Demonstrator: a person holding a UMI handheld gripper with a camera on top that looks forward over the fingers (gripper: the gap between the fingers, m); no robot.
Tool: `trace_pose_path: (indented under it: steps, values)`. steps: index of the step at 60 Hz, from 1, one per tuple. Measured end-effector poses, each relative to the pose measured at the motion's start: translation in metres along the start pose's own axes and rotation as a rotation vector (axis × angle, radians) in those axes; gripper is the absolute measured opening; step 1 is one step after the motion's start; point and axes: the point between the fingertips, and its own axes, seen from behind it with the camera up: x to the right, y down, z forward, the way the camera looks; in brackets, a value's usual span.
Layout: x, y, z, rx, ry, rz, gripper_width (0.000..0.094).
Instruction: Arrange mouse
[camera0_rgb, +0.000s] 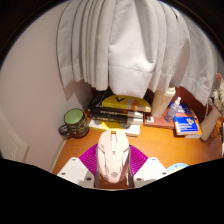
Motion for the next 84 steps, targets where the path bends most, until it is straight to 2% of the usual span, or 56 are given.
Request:
trace_pose_path:
  steps: [11,20,24,31,43,55,57,72,77,84]
  values:
    - [0.093,-0.072,-0.123,0.203,0.062,-0.04,0.0399]
    - [0.178,-0.063,-0.172,0.264,0.128,-0.039,0.0396]
    - [0.21,-0.036,-0.164,0.231,0.132,0.002,0.0394]
    - [0.254,0.035,-0.131,0.109,0.168,0.041,0.0393]
    - [0.264,0.138,-0.068,-0.078,0.122,0.105,0.0392]
    - [0.249,0.19,-0.042,-0.17,0.08,0.1,0.04]
    - [0.25,0.187,-0.04,-0.142,0.091,0.097,0.04]
    - [0.248,0.189,-0.038,-0.16,0.099,0.132,0.0556]
    - [0.241,0.188,-0.039,-0.171,0.073,0.119,0.0698]
    - [0.246,0.187,-0.053,-0.193,0.113,0.088,0.0859]
